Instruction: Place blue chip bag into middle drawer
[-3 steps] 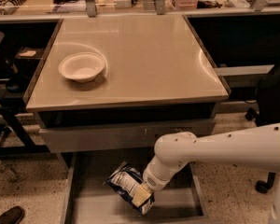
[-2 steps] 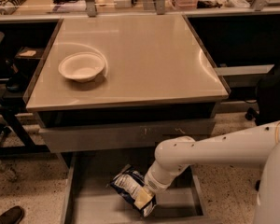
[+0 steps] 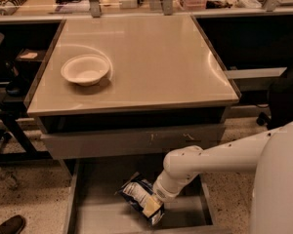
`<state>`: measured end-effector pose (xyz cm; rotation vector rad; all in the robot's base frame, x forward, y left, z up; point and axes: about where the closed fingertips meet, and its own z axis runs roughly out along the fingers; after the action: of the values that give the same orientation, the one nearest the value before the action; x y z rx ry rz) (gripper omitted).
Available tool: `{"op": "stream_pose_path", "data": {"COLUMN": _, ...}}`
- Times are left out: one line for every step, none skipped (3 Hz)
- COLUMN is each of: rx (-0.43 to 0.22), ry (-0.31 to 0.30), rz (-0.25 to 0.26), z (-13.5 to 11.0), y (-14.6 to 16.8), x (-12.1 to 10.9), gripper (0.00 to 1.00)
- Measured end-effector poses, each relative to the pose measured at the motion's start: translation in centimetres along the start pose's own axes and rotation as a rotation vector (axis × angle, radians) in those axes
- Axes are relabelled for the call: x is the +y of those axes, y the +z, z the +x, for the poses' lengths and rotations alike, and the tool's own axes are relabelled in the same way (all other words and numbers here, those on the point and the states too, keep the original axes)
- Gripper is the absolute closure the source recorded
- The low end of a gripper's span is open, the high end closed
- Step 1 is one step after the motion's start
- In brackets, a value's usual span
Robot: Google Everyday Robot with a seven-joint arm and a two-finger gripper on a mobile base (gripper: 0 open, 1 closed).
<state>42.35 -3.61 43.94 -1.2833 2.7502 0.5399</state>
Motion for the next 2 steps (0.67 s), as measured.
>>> {"op": "stream_pose_path", "data": {"rx": -0.023, "ry": 0.0, "rz": -0.037, "z": -0.5, "y": 1.6, "x": -0.7, "gripper": 1.0}}
{"op": "stream_pose_path", "data": {"rx": -0.03, "ry": -0.01, "rz": -0.084, "z": -1.2, "y": 3.3, "x": -0.9, "gripper": 1.0}}
